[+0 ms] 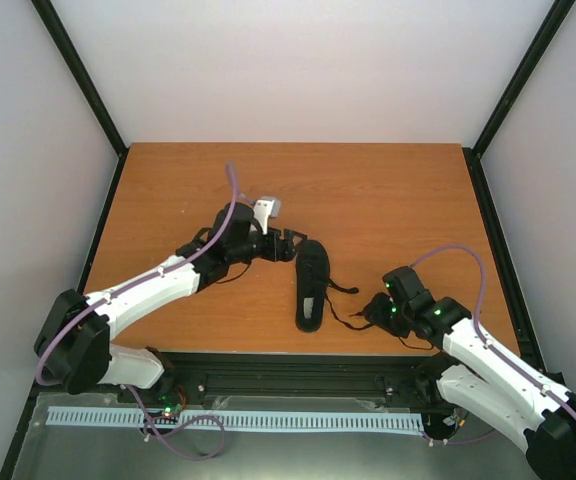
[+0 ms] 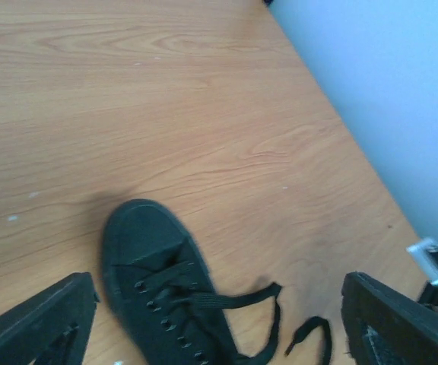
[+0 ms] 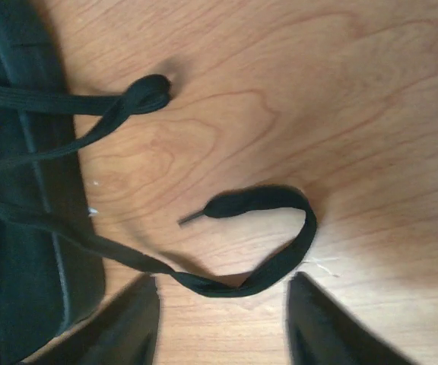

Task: Tie the shoes

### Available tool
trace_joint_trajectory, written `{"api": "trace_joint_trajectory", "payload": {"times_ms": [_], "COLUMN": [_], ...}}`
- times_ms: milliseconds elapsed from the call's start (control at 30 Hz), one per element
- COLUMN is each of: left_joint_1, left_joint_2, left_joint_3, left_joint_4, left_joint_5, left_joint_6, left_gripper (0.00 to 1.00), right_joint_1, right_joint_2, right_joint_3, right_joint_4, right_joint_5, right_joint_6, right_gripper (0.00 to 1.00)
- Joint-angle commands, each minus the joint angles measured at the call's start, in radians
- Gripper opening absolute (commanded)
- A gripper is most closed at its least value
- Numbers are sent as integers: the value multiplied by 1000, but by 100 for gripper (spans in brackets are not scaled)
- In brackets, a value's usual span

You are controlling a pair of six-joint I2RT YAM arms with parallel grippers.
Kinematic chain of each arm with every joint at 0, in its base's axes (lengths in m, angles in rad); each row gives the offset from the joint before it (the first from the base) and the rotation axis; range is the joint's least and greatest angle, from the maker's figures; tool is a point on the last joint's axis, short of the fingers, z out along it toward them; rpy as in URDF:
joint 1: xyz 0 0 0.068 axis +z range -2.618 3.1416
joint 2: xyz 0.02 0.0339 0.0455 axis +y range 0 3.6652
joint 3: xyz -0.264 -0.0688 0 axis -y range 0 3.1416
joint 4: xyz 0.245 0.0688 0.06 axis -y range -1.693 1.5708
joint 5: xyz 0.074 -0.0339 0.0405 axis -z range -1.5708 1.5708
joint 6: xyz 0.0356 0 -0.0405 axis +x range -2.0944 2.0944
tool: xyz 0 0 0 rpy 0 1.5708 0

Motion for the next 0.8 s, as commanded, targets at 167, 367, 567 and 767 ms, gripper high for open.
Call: {"api": "trace_joint_trajectory", "payload": {"times_ms": [167,367,567,767], "left_joint_1": [137,280,336,337], "left_joint_2": [-109,-173,-196,-210], "left_joint_3": [109,158,141,121], "left_joint_4": [-258,-394,-421,-395], "left_joint_5": [65,164,174,189], "left_joint_6": [-50,-33,-15,-2], "left_gripper": [100,100,100,100], "right_joint_1": [7,-19,-41,-42], "right_joint_2": [42,173,320,412], "right_joint_3": [136,147,146,138], "right_joint_4": [-28,107,239,360], "right_joint_5": [146,112,29,18], "right_joint_6": [-77,-220,-279,-230], "right_gripper": [81,74,72,79]}}
